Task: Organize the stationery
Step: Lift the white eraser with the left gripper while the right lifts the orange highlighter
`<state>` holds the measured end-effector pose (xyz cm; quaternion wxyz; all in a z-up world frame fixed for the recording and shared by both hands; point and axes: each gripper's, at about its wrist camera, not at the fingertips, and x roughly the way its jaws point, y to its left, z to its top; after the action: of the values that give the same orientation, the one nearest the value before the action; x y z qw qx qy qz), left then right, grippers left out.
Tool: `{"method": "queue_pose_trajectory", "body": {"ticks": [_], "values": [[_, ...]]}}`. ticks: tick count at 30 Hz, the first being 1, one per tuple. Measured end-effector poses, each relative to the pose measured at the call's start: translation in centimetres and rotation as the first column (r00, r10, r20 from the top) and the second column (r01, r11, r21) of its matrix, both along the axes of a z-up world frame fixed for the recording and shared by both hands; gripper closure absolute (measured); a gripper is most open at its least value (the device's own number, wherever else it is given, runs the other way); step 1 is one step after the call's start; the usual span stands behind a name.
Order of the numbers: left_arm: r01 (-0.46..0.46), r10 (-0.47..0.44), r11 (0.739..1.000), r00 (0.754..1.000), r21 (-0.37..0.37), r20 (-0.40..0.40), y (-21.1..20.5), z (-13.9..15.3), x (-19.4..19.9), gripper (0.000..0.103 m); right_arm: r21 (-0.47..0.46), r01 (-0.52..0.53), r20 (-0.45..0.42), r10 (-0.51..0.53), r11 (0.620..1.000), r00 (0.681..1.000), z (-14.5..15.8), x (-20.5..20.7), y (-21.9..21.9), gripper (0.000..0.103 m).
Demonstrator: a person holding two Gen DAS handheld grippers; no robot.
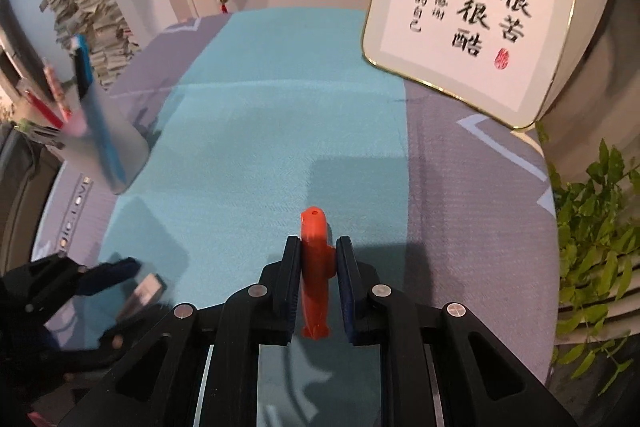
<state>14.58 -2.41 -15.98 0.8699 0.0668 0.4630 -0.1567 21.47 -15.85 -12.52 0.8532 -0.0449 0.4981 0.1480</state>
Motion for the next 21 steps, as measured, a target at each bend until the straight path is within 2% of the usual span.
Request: {"method": "queue_pose_trajectory", "body": {"ticks": [1,4,12,21], "values": [[-0.001,0.001,1.000,1.000,-0.002,-0.004,0.0,0.0,0.1,0.089,0.008,-0.004,0.004,0.004,1.000,1.000,0.3,-0.2,0.0,0.084],[-0.028,0.028,0.999,1.000,-0.034,-0.015,0.5,0.4,0.2,0.089,0.032,-0.011,0.017,0.010,0.999,1.000,1.3,-0.7,0.2,0.084],[-0.056,0.063,0.995,0.994,-0.078,0.088,2.1,4.0,-1.9,0.089,0.058,-0.025,0.081,0.020,0.998,0.997,3.8,-2.3,0.9,0.084],[-0.109,0.133,0.985,0.972,-0.132,0.191,4.8,7.6,-4.8,0.089,0.065,-0.078,0.139,0.068,0.995,0.988,6.0,-4.3,3.0,0.084]]}}
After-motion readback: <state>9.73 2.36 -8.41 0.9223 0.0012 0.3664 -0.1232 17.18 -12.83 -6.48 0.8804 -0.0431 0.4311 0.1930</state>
